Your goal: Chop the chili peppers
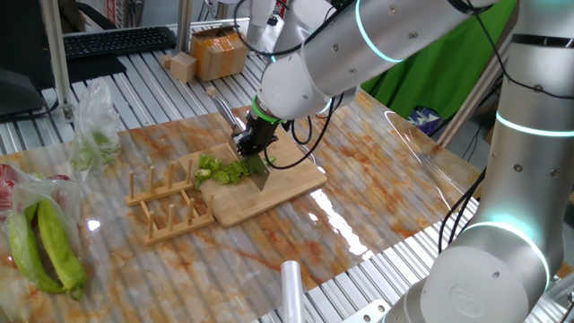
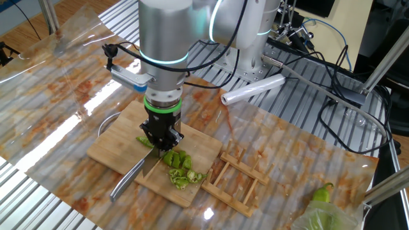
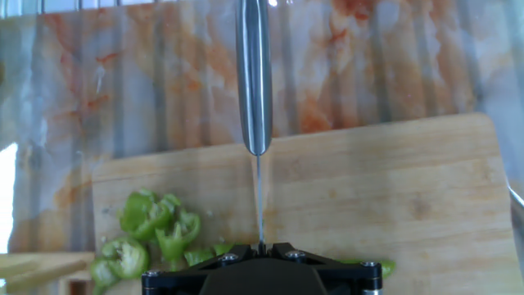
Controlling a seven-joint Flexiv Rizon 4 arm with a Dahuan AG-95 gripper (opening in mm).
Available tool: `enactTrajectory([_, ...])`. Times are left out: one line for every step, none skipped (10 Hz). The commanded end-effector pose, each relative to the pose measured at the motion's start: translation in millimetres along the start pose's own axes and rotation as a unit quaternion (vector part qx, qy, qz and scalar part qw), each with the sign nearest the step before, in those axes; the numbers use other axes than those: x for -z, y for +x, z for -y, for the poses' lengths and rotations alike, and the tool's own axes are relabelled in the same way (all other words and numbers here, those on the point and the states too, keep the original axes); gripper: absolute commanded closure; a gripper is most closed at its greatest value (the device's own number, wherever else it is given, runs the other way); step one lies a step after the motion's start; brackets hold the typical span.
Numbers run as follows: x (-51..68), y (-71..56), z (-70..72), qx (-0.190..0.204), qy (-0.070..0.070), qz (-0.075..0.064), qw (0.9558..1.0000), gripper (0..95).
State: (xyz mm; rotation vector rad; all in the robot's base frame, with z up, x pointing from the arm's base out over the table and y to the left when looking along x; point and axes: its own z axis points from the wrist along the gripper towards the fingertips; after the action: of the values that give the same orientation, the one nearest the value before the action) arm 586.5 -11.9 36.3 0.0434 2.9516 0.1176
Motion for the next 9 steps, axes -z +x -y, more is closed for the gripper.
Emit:
enactTrajectory([-2.6,2.9,1.3,0.003,-0.002,-0.012,0.9999,95.0])
enactTrajectory([-1.2,6.3,-0.8,-0.005,-0.008,-0.006,0.9999,95.0])
enactTrajectory([-0.3,6.0,-3.0,-0.014,-0.011,-0.008,0.9998,95.0])
enactTrajectory([0.2,5.9,-3.5,-0.014,-0.005,-0.015,0.9998,95.0])
enactTrajectory([1.1,5.9,-3.4,-0.011,0.004,-0.02,0.9997,95.0])
enactTrajectory([5.1,5.9,-2.8,-0.009,0.006,-0.027,0.9996,95.0])
enactTrajectory([9.5,6.1,-2.3,-0.009,0.002,-0.031,0.9995,95.0])
enactTrajectory([9.7,5.9,-2.7,-0.007,0.005,-0.031,0.9995,95.0])
enactTrajectory([10.5,5.7,-2.5,-0.006,0.005,-0.031,0.9995,95.0])
